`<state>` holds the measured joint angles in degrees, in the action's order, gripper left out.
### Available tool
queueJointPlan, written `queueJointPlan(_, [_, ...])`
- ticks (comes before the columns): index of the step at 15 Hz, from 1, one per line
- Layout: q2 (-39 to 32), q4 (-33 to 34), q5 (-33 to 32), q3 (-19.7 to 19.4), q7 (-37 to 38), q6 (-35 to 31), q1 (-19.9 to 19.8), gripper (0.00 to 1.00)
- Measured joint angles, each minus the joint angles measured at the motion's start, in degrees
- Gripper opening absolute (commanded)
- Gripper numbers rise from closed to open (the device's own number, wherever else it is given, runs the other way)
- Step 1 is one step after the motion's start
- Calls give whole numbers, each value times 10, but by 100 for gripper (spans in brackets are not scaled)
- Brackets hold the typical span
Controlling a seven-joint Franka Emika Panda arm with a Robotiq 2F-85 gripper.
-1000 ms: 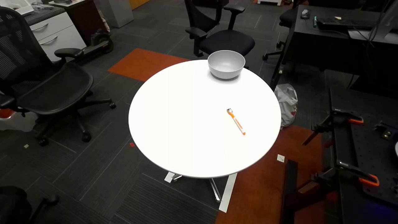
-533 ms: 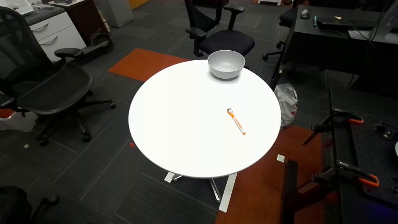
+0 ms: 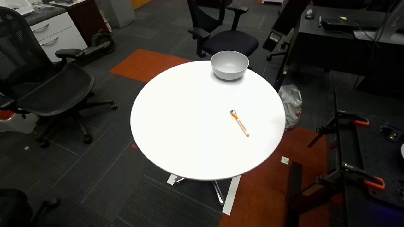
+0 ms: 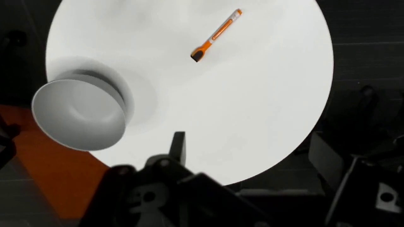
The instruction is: Move the pen to the left
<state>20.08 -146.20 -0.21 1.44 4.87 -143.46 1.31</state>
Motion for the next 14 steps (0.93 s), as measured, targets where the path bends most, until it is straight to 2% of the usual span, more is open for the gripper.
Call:
queueJointPlan(5, [-101, -2, 81, 0, 0, -49, 6, 100])
queueJointPlan(9, [-164, 1, 86, 3, 53, -62, 6, 100])
queueJointPlan(14, [-246, 9, 85, 8, 150, -138, 8, 100])
